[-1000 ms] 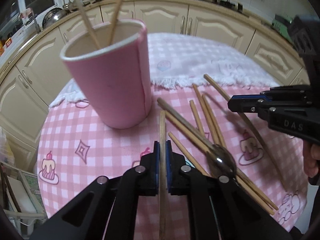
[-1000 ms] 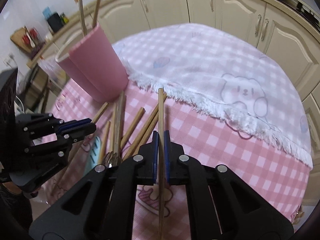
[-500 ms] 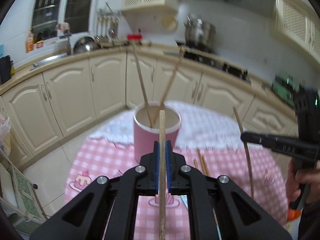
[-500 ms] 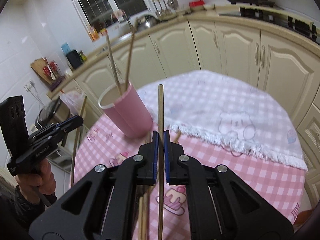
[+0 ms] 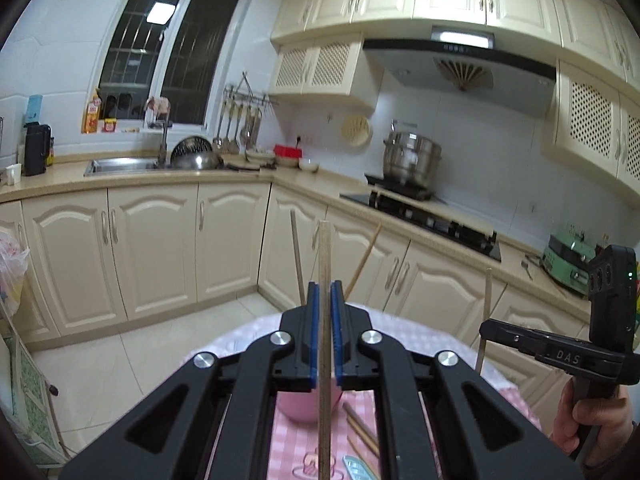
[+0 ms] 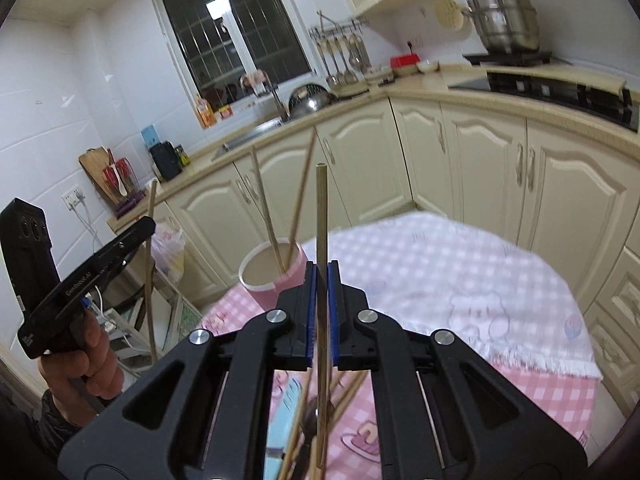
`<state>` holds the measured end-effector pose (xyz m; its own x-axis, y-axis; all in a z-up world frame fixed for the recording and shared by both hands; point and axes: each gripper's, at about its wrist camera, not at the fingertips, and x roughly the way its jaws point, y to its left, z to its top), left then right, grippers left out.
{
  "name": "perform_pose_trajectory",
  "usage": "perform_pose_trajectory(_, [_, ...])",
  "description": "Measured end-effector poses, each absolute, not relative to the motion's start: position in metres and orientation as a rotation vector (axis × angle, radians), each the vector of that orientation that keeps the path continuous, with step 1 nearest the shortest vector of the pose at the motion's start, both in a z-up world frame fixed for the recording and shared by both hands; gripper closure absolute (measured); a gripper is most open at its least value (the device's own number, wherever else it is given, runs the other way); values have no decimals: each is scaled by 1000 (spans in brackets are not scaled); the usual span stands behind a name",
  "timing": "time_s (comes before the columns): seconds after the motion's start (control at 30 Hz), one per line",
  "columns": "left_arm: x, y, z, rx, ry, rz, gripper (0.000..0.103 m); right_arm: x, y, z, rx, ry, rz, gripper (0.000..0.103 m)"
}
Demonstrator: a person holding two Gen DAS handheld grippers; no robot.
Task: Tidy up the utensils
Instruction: 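Lift both held chopsticks upright and carry them over the pink cup, then open both grippers to drop the chopsticks into the pink cup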
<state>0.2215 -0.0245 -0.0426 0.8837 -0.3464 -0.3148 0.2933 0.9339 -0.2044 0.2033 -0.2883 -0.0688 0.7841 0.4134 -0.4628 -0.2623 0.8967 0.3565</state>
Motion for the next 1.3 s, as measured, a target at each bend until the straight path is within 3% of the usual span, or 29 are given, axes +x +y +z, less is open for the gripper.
perform_pose_trajectory(0.6, [277, -32, 40, -202, 60, -292, 97, 256, -253, 43, 210, 293, 427, 97])
perform_pose_trajectory(0.87, [309, -41, 39, -231, 19, -265, 97, 283, -241, 45, 211, 278, 419, 97])
perform_pose_trajectory(1.3, [340, -50, -9, -207, 43, -216, 97, 310, -222, 6, 190, 344, 423, 97])
